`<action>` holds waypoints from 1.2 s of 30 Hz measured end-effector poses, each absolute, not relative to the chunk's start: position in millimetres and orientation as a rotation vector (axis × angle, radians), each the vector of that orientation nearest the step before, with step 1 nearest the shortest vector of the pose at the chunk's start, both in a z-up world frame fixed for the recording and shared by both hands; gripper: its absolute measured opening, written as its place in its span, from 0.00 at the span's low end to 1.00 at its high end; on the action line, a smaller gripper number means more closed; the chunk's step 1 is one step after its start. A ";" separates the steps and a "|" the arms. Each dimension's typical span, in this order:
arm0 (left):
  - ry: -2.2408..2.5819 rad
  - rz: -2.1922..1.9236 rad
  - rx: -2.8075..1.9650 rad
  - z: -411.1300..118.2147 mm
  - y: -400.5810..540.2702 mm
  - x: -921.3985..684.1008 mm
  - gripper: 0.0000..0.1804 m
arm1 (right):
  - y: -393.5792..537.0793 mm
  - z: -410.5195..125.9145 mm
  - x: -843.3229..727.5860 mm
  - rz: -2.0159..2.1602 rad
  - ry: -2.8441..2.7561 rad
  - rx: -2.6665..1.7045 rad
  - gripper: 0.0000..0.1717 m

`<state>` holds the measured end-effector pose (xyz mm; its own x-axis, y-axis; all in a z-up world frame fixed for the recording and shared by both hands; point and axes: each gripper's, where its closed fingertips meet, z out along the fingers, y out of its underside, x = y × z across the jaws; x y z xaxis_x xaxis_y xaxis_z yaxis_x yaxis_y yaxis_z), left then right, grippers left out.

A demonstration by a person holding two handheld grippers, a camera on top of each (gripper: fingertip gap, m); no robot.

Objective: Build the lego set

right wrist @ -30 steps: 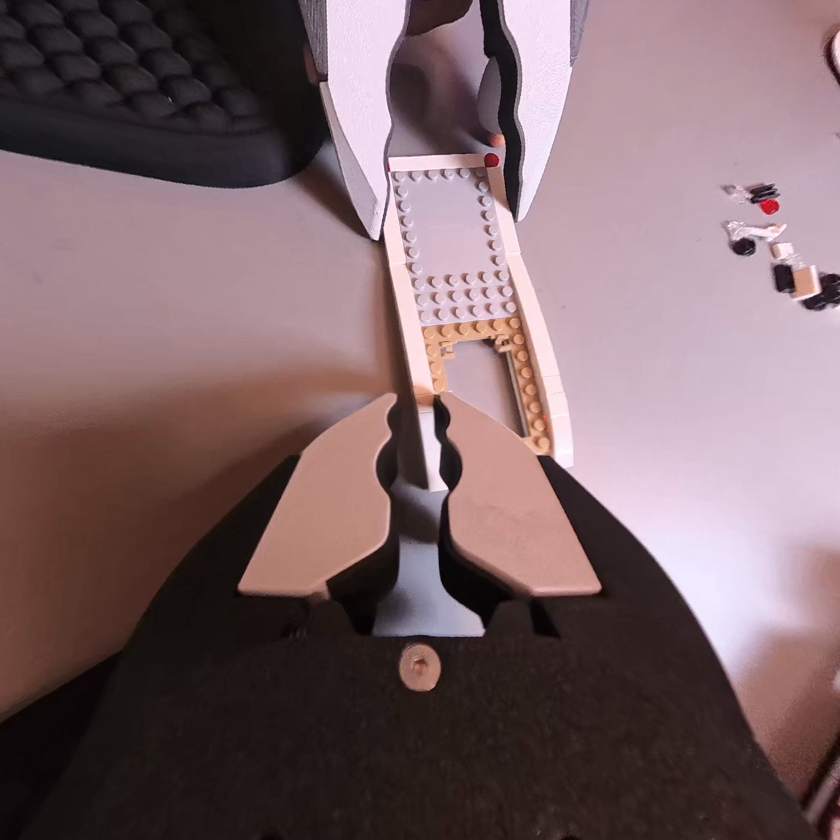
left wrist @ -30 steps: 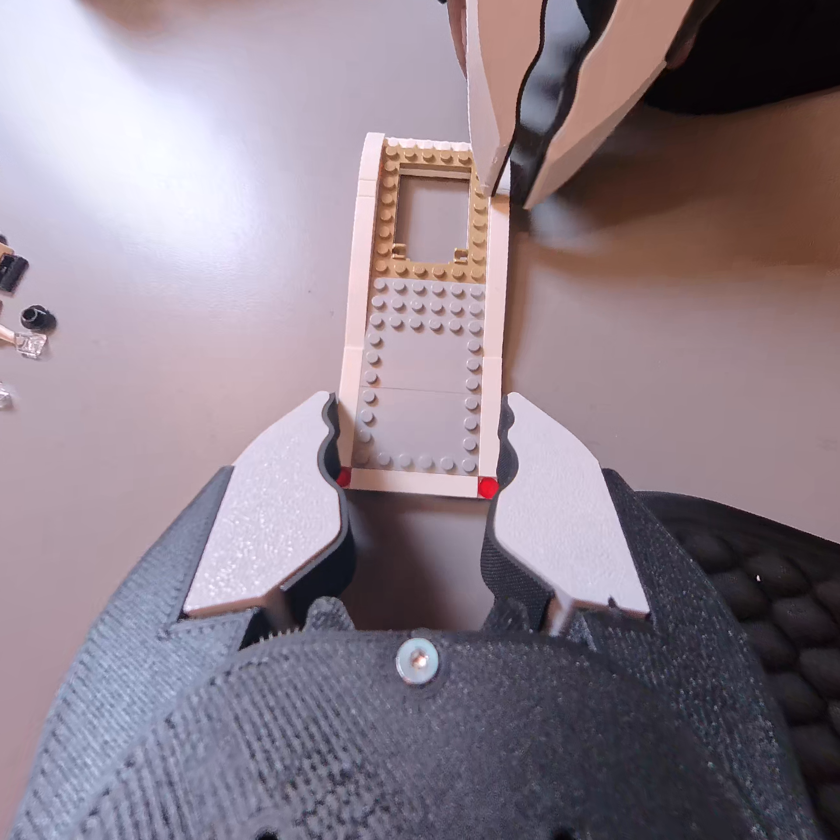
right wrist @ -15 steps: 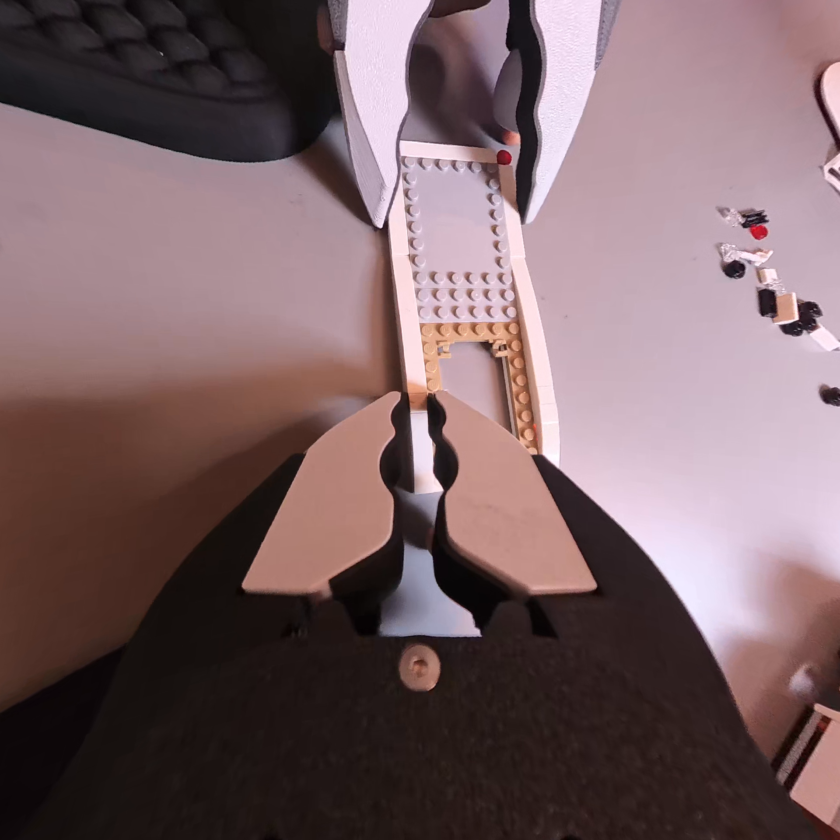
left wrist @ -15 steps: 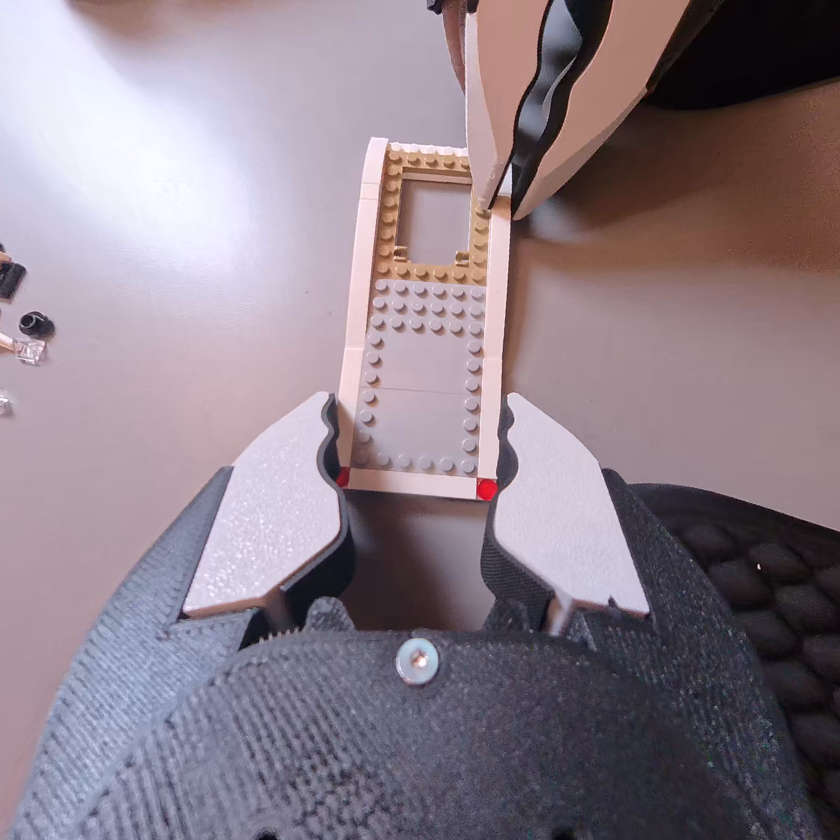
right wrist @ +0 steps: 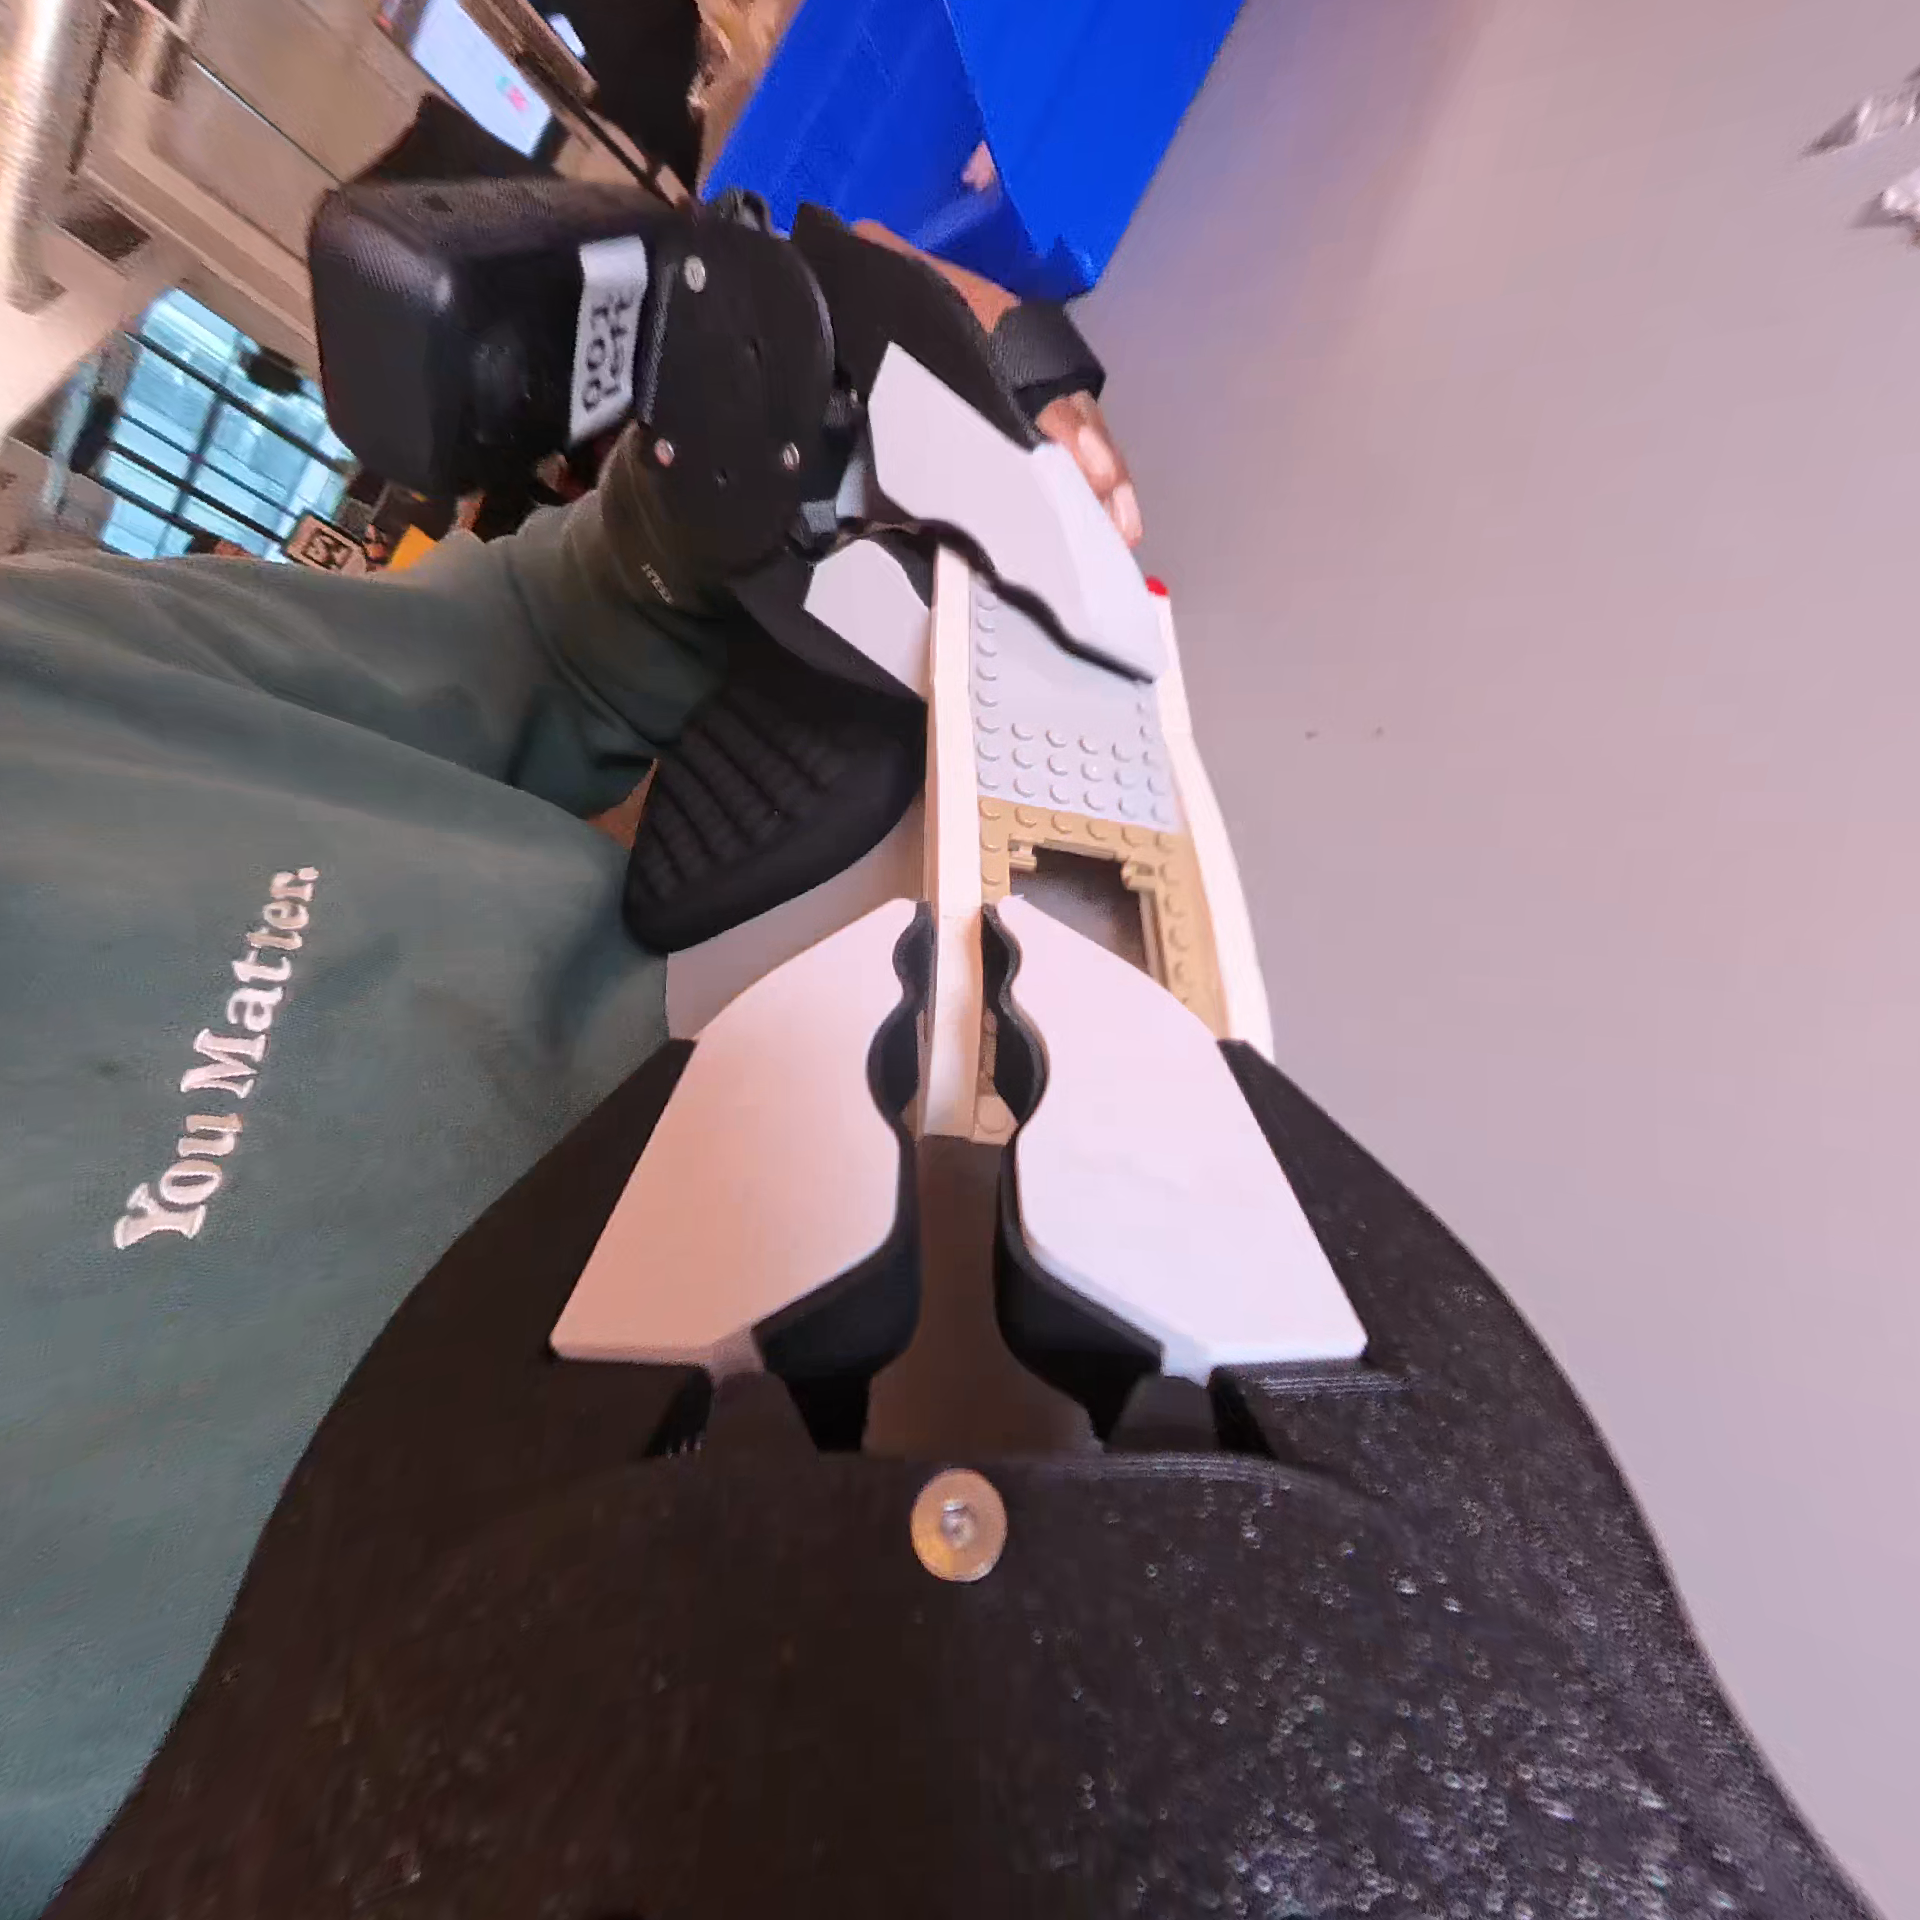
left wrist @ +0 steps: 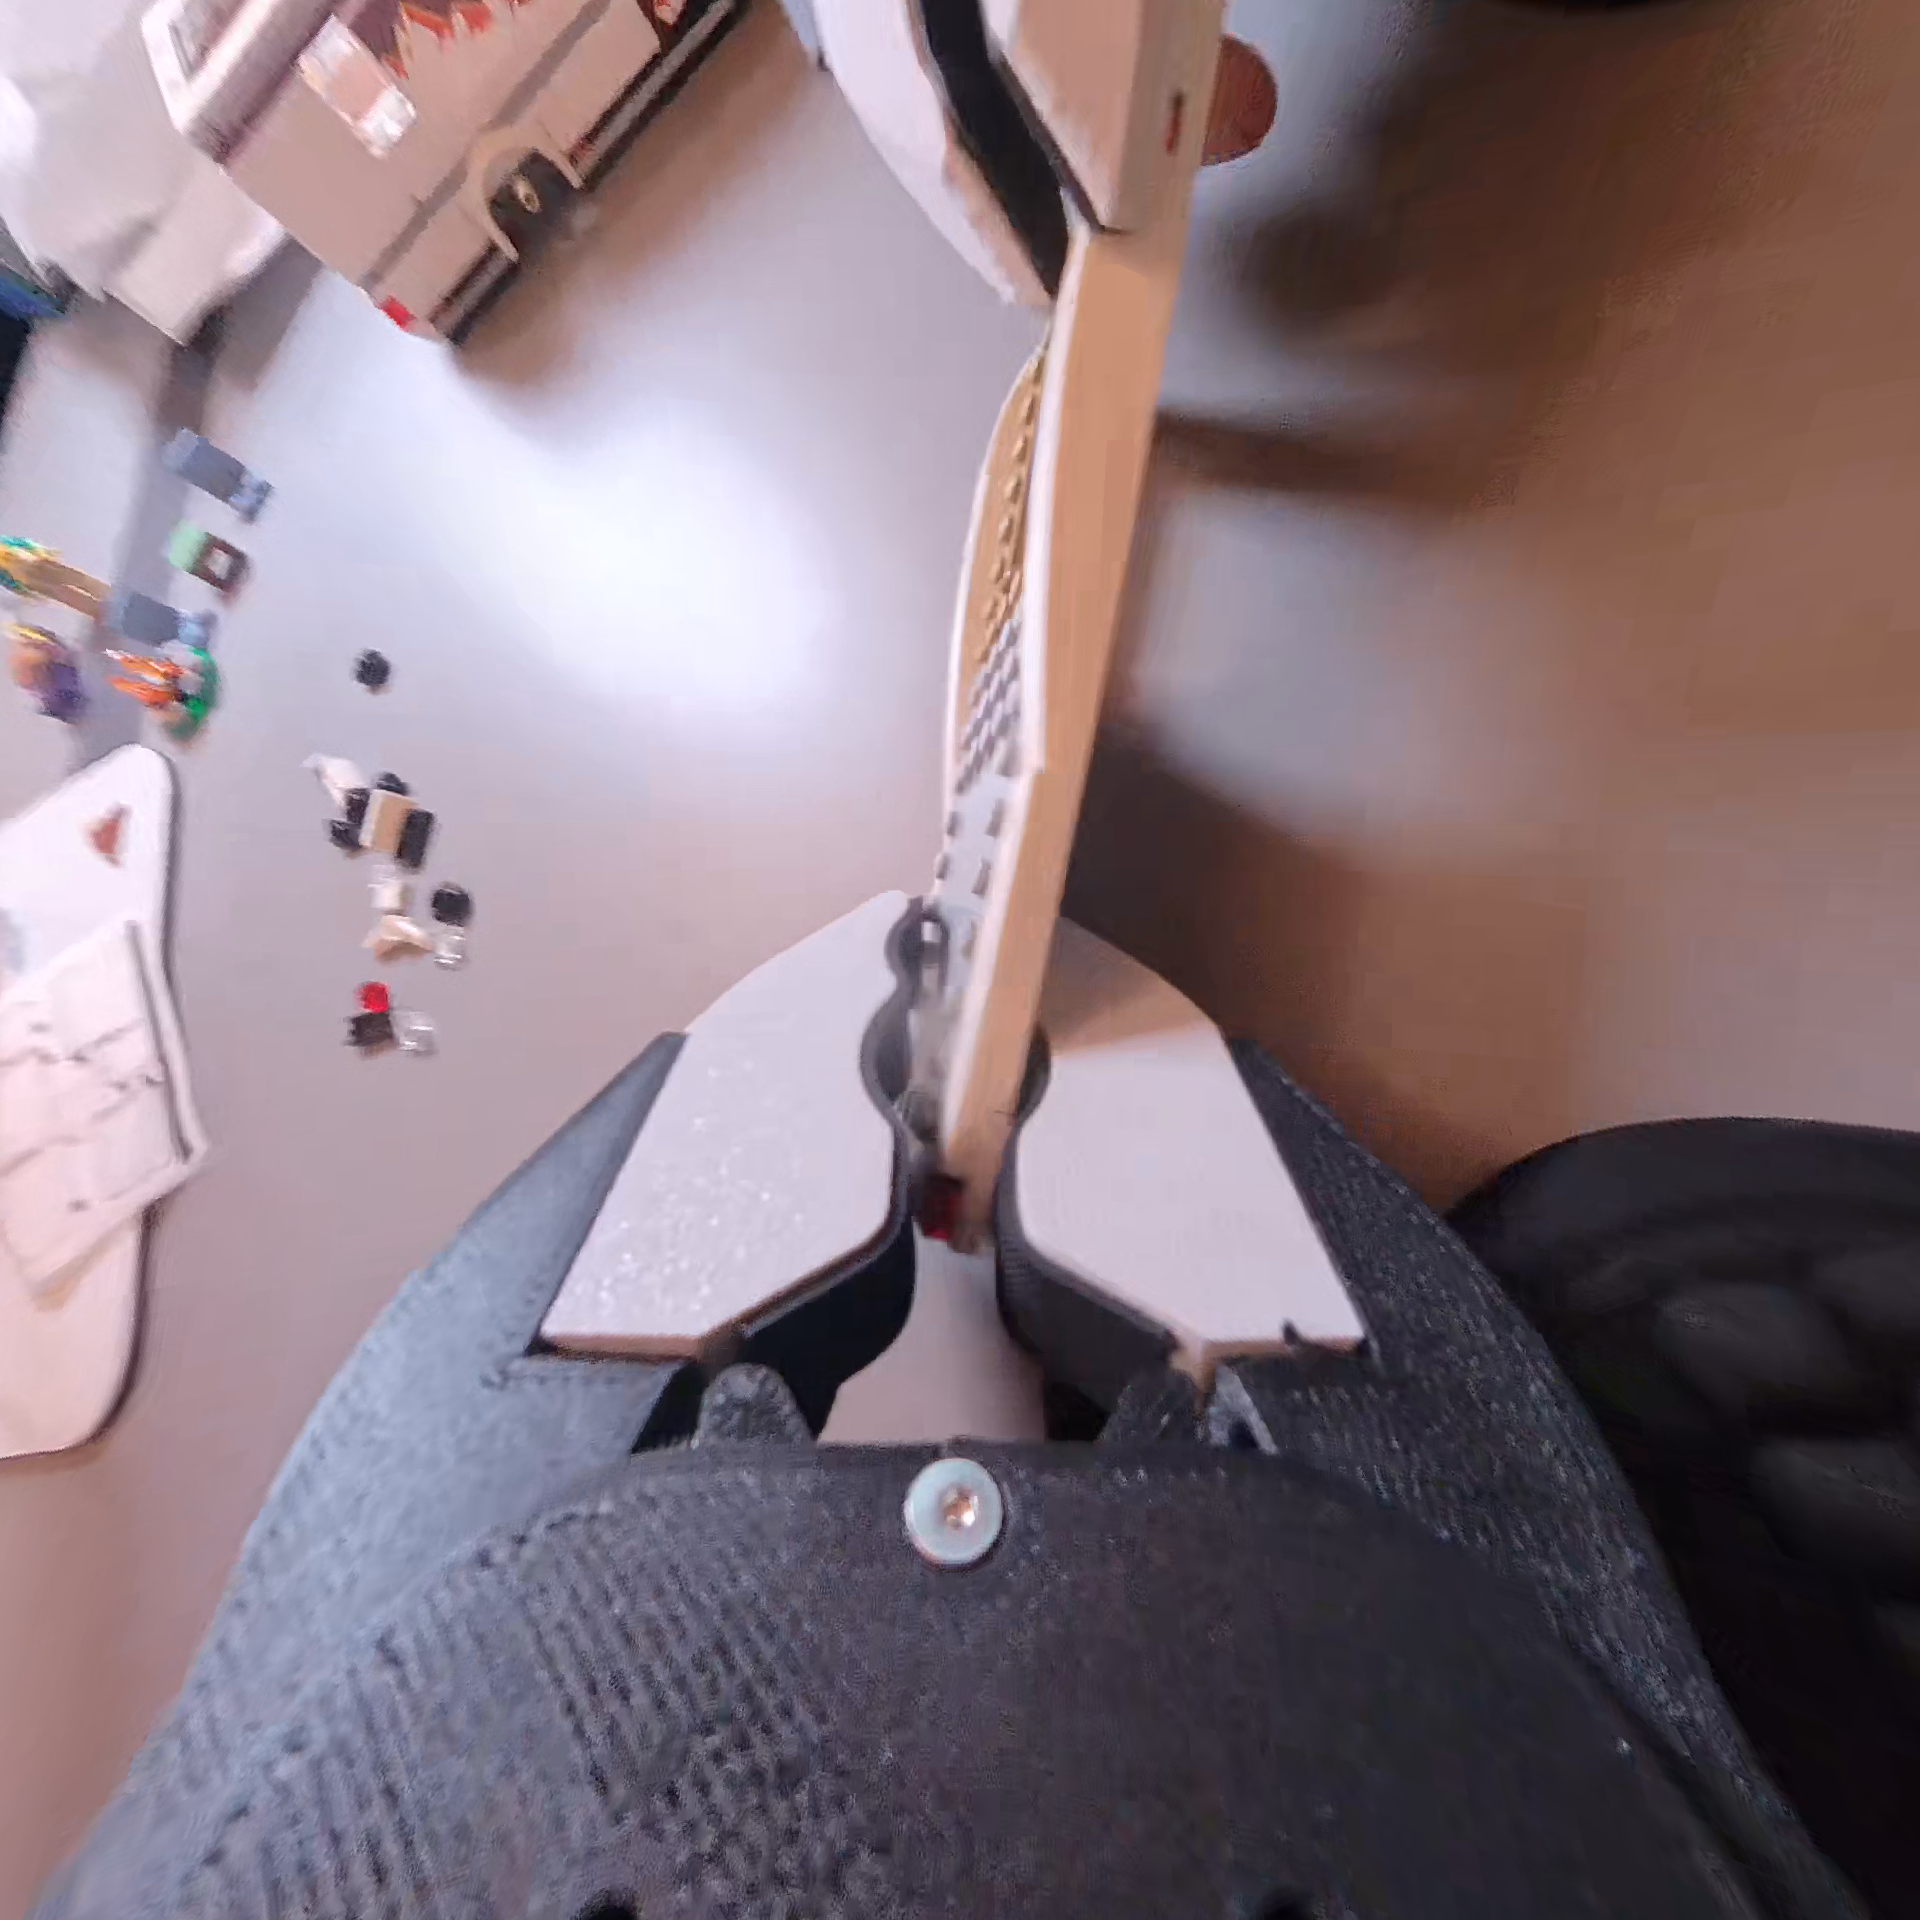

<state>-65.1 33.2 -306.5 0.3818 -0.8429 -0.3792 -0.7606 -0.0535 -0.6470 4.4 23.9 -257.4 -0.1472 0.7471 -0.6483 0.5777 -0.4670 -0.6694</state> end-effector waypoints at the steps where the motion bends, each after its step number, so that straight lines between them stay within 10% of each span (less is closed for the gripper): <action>1: 1.404 -0.108 -1.800 -305.4 33.2 -64.7 0.05 | 25.9 -255.4 5.1 1.654 -1.540 -1.890 0.09; 7: 1.408 -0.122 -1.795 -305.5 32.2 -63.9 0.05 | 29.0 -249.7 14.7 1.038 -1.735 -1.392 0.19; 16: 1.371 -0.183 -1.831 -304.6 32.7 -66.2 0.05 | 25.6 -259.8 0.5 0.615 -1.813 -1.127 0.08; 21: 1.384 0.021 -1.768 -282.0 39.3 -62.7 0.24 | 23.5 -256.1 -4.3 0.633 -1.799 -1.186 0.08; 29: 1.397 0.157 -1.578 -259.3 37.5 -25.7 0.07 | 14.0 -226.6 -15.3 0.515 -1.723 -1.097 0.09; 32: 1.270 0.019 -1.491 -238.9 36.9 -26.2 0.05 | 12.5 -205.2 -2.4 0.609 -1.659 -1.018 0.30; 36: 1.137 -0.343 -1.310 -201.9 15.7 -17.3 0.05 | 21.2 -189.0 17.8 0.831 -1.513 -1.014 0.30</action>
<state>-17.3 15.7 -201.9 0.4609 -0.7598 -0.4587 -0.3798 0.2982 -0.8757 17.8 21.2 -189.0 -0.0543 0.9199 0.3884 0.1655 0.3919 -0.9050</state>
